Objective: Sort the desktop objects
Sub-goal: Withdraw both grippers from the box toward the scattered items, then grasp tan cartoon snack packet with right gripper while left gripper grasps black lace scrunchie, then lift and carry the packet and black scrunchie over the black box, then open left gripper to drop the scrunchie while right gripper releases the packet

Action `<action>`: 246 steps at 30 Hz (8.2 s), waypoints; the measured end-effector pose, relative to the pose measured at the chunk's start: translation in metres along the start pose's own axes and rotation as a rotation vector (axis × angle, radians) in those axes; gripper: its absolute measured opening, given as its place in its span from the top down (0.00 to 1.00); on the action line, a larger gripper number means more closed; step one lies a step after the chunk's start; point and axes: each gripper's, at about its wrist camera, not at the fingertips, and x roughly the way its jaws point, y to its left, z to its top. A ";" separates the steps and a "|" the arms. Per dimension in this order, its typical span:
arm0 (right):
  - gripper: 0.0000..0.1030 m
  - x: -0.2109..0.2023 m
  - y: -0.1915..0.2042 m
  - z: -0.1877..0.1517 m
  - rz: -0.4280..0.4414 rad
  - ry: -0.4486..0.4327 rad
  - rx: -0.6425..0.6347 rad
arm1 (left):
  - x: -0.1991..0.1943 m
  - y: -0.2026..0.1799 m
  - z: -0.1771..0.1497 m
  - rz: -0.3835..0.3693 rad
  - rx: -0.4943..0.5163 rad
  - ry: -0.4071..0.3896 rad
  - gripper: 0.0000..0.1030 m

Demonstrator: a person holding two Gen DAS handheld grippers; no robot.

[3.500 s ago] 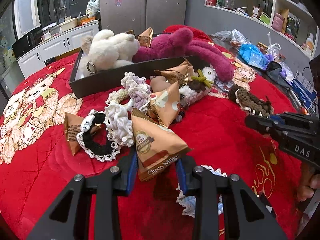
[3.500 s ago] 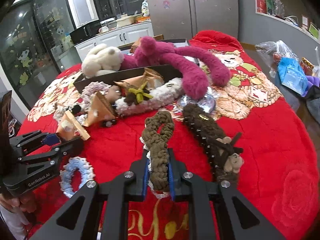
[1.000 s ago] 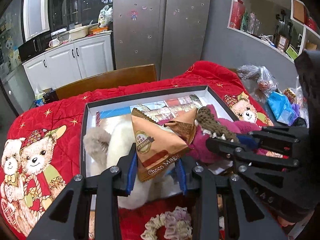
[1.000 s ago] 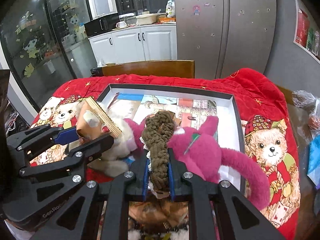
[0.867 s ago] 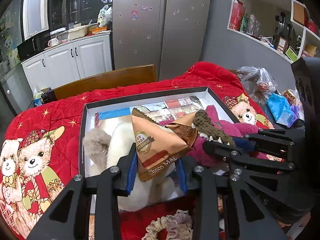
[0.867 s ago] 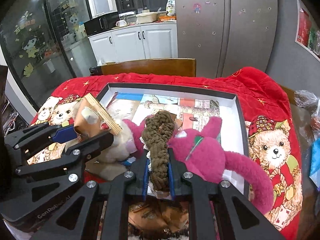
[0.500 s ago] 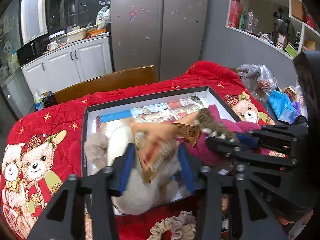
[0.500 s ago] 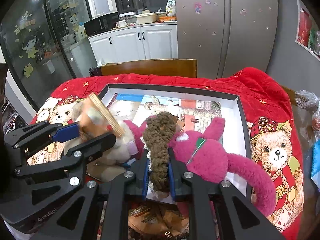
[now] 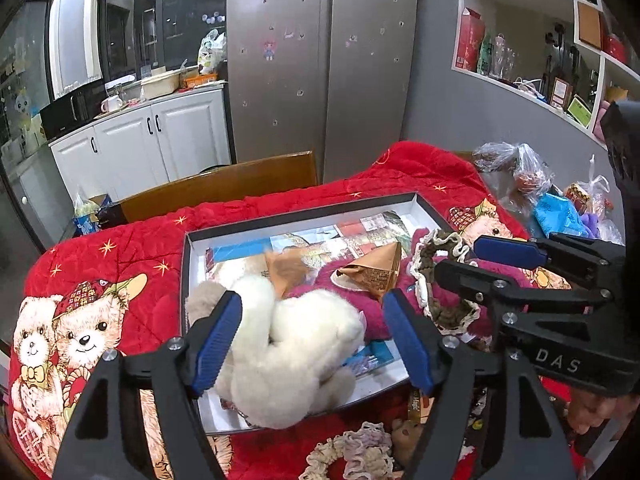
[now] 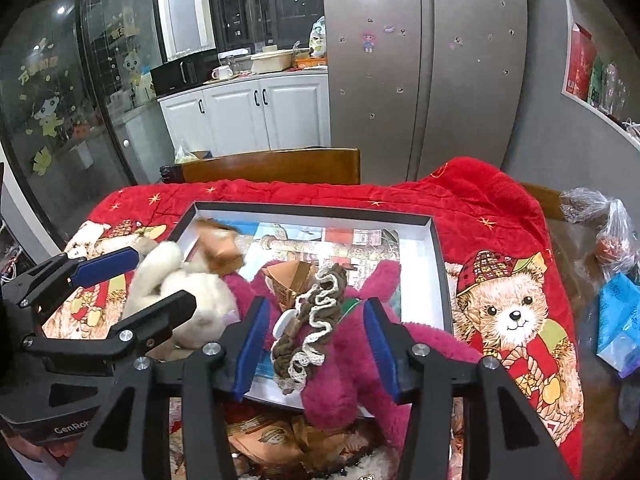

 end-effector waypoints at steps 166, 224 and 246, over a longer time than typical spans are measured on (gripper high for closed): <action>0.69 -0.072 0.050 -0.054 0.034 -0.031 -0.079 | -0.069 -0.031 -0.046 0.034 0.023 0.015 0.88; 0.30 0.029 0.017 0.020 -0.049 -0.021 -0.009 | 0.033 0.051 0.022 0.106 -0.127 0.039 0.13; 0.24 -0.011 0.017 0.025 -0.031 -0.084 0.007 | -0.001 0.039 0.023 0.104 -0.102 0.004 0.13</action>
